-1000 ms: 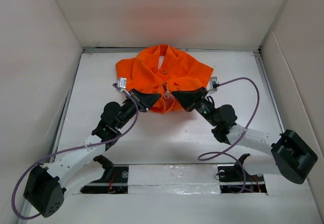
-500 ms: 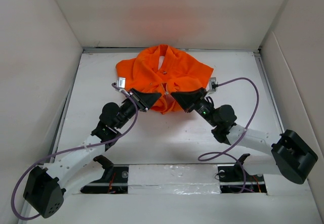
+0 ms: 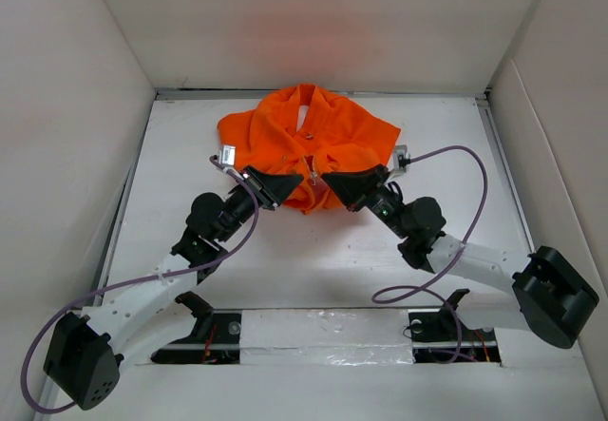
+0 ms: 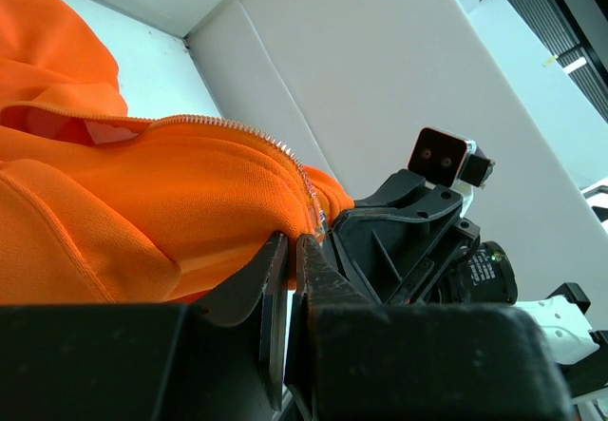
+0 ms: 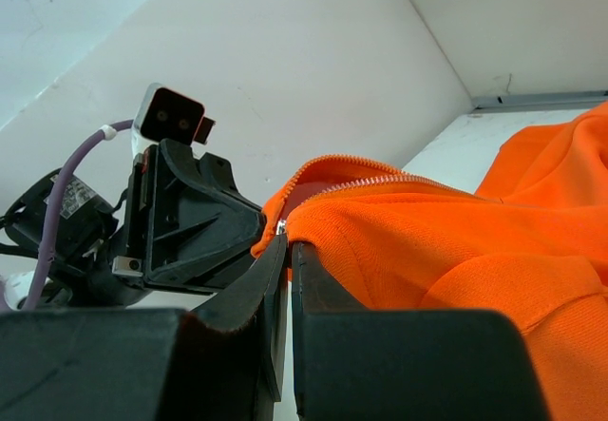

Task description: Zip up the jacket

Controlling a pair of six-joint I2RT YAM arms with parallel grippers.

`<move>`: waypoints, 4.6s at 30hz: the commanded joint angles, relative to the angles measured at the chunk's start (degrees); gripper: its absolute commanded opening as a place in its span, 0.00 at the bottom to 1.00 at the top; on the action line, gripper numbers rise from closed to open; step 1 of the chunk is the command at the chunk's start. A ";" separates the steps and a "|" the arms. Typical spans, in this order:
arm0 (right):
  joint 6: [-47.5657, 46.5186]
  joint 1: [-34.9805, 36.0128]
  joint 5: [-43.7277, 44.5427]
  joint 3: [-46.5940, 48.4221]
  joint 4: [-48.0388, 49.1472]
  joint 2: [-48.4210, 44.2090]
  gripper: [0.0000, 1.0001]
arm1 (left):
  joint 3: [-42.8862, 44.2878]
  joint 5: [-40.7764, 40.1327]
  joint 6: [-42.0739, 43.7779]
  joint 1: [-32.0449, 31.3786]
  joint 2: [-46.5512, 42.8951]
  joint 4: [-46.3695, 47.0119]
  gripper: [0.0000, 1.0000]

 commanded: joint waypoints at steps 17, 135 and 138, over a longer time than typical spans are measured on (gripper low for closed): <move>-2.27 0.66 -1.86 0.62 2.93 -2.60 0.00 | 0.49 0.95 -0.74 -0.20 0.38 6.50 0.00; 6.96 -0.83 -1.77 13.63 10.22 11.28 0.00 | 1.46 -9.18 12.54 -0.20 3.99 19.07 0.00; 6.61 -0.83 -0.99 13.10 10.23 10.84 0.00 | 0.93 -8.90 12.10 -0.20 3.72 19.24 0.00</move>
